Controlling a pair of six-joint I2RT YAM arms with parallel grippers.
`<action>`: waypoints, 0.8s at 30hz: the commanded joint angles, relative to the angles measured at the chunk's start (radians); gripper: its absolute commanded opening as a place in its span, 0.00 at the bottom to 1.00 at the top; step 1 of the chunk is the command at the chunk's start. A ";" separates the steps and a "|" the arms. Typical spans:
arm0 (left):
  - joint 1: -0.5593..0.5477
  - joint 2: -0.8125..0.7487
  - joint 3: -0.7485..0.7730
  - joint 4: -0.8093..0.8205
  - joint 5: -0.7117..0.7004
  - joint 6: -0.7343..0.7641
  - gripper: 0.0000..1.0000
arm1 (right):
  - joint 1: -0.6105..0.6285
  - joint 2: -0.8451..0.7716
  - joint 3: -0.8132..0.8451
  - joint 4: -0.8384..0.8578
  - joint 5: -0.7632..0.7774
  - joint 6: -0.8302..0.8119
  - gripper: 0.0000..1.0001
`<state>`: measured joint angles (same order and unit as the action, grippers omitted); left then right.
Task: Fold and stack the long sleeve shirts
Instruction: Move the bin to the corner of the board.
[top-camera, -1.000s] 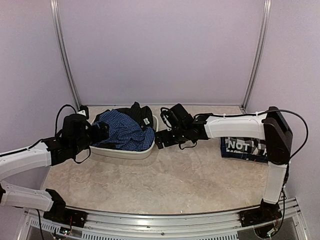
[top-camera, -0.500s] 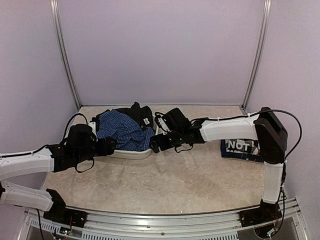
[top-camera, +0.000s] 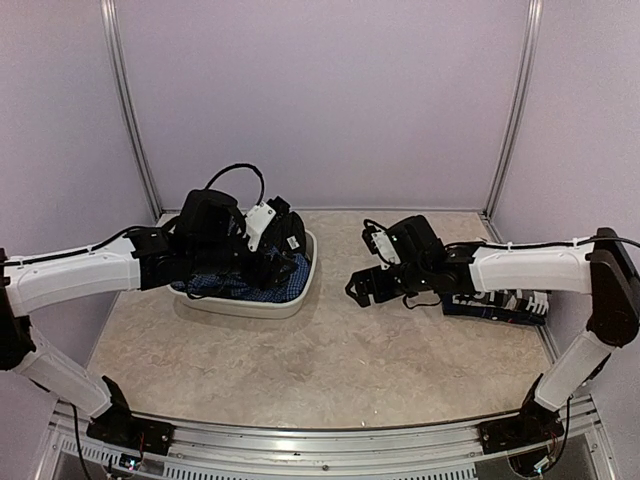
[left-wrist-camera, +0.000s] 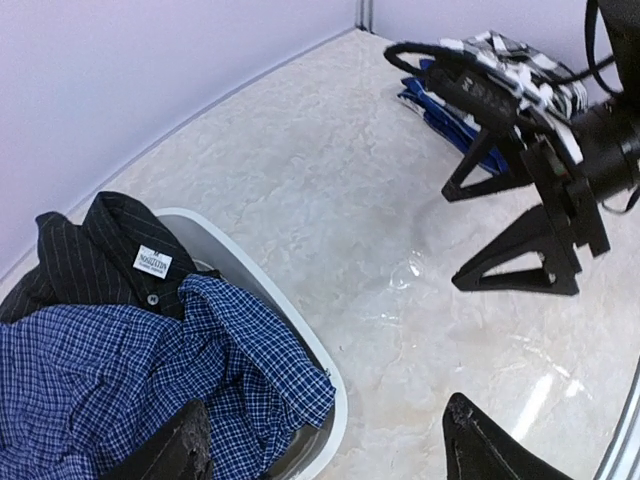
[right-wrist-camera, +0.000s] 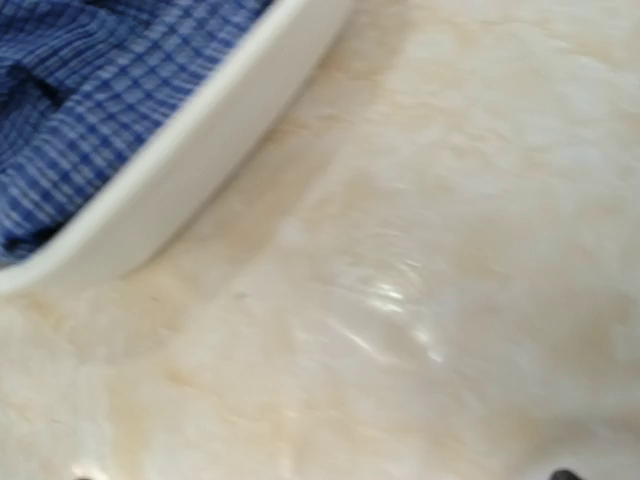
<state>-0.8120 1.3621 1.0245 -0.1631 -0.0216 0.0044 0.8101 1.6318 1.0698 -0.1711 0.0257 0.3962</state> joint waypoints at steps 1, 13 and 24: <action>-0.015 0.094 0.071 -0.226 0.072 0.294 0.74 | -0.043 -0.069 -0.098 0.084 -0.050 -0.021 0.95; -0.013 0.278 0.107 -0.318 -0.070 0.474 0.73 | -0.086 -0.168 -0.274 0.182 -0.111 -0.028 0.95; 0.016 0.362 0.140 -0.347 -0.182 0.581 0.35 | -0.087 -0.137 -0.303 0.233 -0.152 -0.011 0.95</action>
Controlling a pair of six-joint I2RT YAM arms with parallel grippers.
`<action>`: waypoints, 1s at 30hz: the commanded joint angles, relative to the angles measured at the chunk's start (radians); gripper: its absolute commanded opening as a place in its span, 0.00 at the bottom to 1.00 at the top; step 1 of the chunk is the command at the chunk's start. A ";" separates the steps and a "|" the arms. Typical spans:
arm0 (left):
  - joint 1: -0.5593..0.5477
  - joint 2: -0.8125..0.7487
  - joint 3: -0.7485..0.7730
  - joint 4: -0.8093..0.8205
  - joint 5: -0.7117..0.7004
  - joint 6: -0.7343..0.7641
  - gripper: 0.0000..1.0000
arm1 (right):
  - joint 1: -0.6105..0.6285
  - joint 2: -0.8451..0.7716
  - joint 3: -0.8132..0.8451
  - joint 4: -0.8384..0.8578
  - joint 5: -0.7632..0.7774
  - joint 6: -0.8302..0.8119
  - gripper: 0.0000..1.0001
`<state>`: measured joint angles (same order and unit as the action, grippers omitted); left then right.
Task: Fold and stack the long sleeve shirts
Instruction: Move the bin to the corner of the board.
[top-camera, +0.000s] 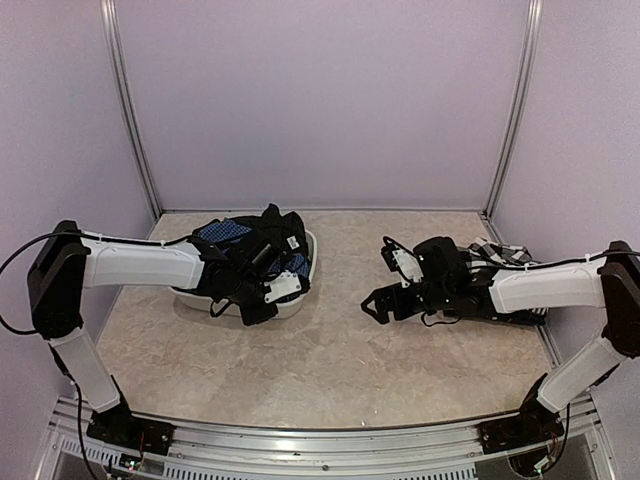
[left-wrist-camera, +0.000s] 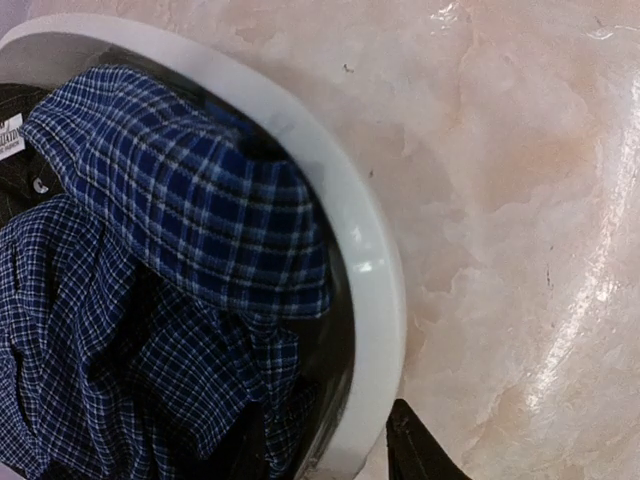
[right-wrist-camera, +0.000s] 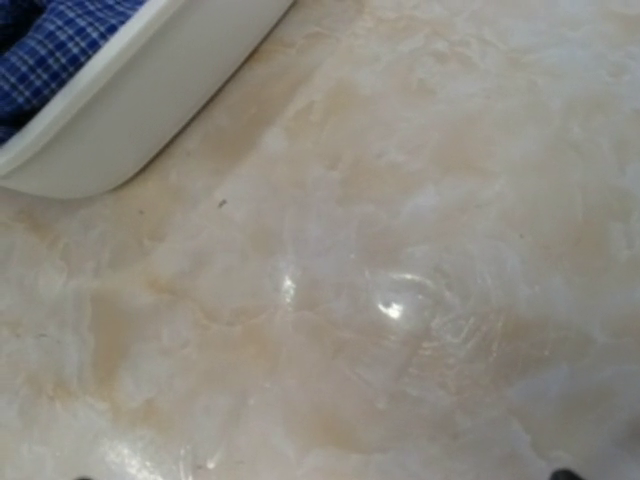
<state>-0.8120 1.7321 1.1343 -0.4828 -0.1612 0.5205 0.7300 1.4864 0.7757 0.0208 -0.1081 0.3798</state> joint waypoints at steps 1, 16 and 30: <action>0.020 -0.014 0.026 -0.029 -0.054 0.083 0.32 | -0.007 0.016 -0.007 0.043 -0.020 0.006 0.95; 0.230 0.018 -0.010 -0.039 -0.163 0.251 0.03 | -0.006 0.101 0.013 0.071 -0.082 0.002 0.95; 0.373 0.129 0.081 0.157 -0.126 0.592 0.00 | -0.006 0.152 0.046 0.100 -0.129 -0.001 0.95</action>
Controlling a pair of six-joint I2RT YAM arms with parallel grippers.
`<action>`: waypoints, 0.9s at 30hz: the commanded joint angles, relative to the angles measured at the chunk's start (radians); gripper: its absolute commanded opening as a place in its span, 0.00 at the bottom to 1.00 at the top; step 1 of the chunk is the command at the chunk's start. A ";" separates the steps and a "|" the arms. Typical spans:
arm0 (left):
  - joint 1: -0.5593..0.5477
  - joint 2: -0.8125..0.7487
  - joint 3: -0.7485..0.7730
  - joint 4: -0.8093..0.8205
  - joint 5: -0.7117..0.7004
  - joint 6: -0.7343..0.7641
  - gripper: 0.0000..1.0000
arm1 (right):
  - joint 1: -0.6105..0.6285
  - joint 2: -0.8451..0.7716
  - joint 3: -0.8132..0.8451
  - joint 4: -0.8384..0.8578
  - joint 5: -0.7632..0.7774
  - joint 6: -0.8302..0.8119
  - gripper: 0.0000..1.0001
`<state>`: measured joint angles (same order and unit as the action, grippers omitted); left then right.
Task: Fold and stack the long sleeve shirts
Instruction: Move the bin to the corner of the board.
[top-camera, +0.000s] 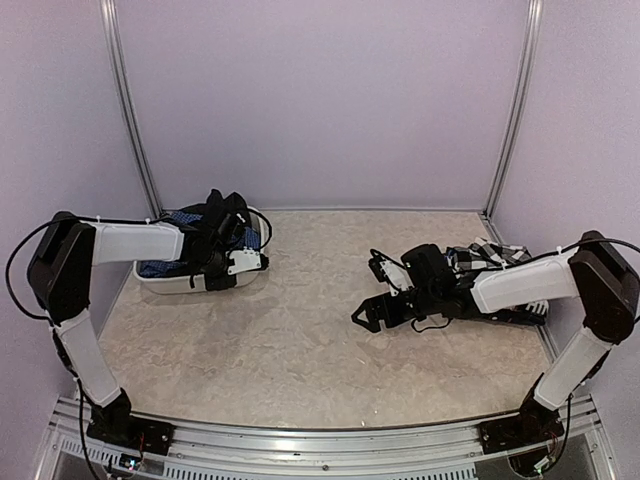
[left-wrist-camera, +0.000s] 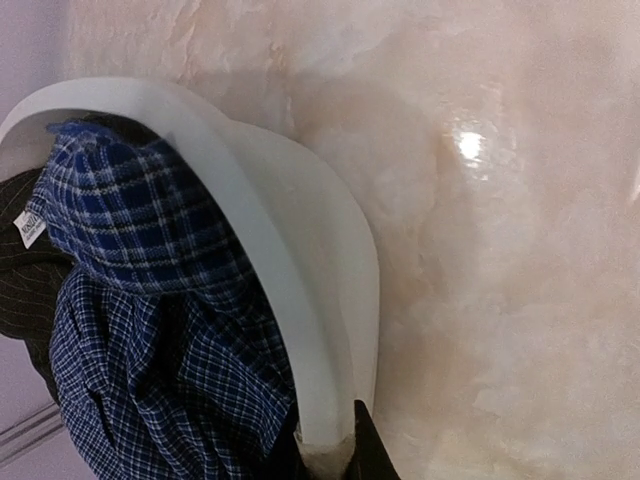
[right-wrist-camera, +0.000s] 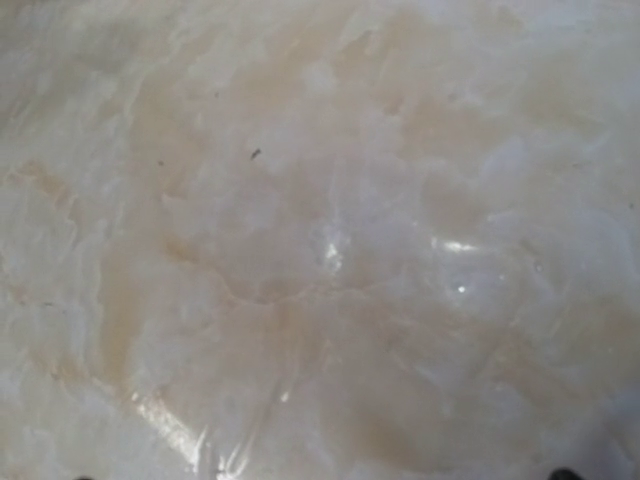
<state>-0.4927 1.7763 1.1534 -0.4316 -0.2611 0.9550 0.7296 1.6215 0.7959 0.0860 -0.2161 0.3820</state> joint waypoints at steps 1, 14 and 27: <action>0.068 0.100 0.069 0.118 -0.021 0.175 0.00 | -0.006 0.019 0.027 0.036 -0.021 -0.003 0.95; 0.195 0.150 0.093 0.183 0.044 0.284 0.16 | -0.007 0.043 0.048 0.048 -0.042 0.007 0.95; 0.198 -0.040 0.064 0.215 0.071 0.122 0.56 | -0.006 0.055 0.053 0.056 -0.070 0.018 0.95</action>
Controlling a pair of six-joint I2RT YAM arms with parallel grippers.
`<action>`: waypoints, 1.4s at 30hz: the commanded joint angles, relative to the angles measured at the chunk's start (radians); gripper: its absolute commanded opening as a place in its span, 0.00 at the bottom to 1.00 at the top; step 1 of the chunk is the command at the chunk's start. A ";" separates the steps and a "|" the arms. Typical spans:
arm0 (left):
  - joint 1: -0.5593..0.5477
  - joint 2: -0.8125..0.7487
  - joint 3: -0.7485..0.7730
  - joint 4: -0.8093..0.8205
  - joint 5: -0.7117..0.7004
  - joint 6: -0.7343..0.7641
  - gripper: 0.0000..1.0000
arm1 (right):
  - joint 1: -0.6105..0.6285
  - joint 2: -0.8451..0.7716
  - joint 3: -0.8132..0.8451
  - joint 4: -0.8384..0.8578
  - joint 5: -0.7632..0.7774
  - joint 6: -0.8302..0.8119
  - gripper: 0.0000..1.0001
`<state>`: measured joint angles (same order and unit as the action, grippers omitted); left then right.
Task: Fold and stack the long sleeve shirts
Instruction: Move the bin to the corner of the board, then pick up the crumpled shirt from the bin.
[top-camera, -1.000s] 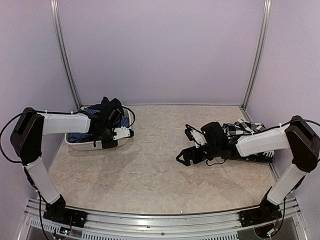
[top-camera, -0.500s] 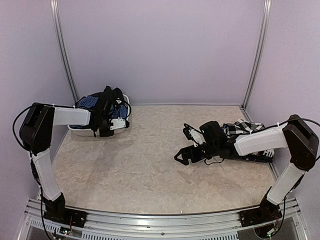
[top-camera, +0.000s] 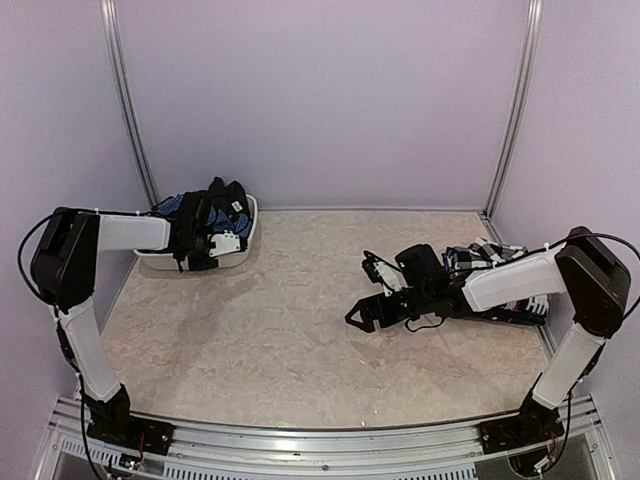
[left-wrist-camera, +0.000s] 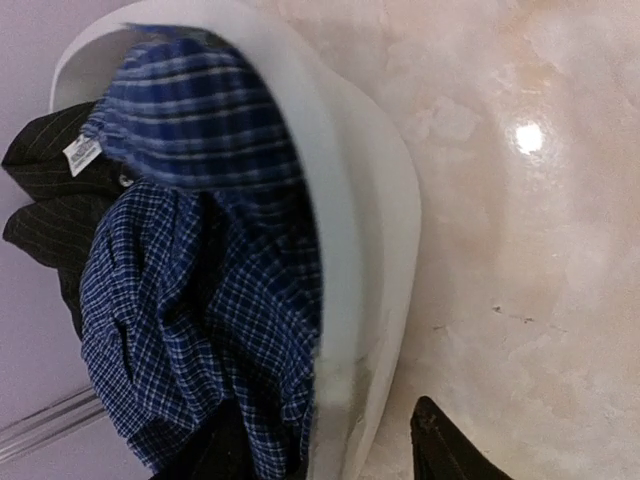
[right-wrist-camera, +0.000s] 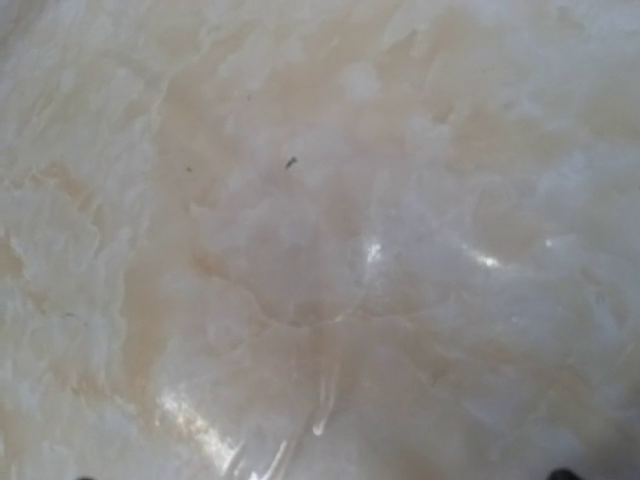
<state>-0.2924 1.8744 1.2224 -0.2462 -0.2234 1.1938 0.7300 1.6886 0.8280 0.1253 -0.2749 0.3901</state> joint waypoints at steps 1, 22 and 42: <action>-0.001 -0.164 -0.010 0.035 0.050 -0.168 0.62 | -0.006 -0.014 0.020 0.016 -0.008 0.010 0.95; 0.179 0.140 0.415 -0.301 -0.155 -1.037 0.99 | 0.015 -0.064 0.033 -0.042 0.032 0.027 0.94; 0.132 -0.016 0.565 -0.266 0.090 -1.170 0.00 | 0.058 -0.130 0.018 -0.090 0.106 0.044 0.94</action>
<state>-0.1104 2.0171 1.6890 -0.5339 -0.2337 0.0753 0.7773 1.6257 0.8536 0.0696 -0.2153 0.4267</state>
